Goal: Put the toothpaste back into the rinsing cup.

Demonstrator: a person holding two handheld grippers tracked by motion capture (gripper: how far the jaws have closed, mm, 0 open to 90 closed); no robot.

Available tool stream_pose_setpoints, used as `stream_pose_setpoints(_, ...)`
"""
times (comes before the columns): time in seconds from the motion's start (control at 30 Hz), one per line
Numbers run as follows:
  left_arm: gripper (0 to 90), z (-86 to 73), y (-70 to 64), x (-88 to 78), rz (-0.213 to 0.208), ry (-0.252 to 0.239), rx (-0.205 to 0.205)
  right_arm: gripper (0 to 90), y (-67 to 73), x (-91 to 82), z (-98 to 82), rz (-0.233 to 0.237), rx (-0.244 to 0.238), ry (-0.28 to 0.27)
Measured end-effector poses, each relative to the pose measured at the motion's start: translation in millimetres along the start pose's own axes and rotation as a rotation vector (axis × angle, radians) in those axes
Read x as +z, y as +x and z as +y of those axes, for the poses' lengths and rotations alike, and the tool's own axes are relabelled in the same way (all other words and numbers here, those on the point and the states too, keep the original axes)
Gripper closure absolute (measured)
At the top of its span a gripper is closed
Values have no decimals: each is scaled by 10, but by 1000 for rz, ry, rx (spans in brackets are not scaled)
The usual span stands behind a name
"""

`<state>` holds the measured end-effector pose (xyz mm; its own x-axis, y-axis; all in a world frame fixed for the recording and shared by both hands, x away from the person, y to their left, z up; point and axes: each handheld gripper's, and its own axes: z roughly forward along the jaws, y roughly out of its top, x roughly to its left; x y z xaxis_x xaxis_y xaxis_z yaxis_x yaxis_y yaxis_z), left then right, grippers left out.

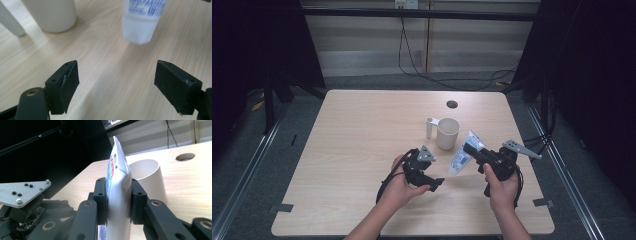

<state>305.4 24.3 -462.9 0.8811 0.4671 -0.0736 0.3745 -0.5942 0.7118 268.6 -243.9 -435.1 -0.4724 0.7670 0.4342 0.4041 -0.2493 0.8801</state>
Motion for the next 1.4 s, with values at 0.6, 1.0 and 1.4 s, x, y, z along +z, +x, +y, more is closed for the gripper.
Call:
stream_pose_setpoints(0.6,176,-433,262,-9,76,20,29,725,-3,-7,239,-60,-146,10)
stream_pose_setpoints(1.0,161,-579,335,12,62,5,18,723,-19,40,411,-92,-197,6)
stream_pose_setpoints(1.4,151,-614,346,2,62,-14,20,723,-3,98,614,-114,-235,-5)
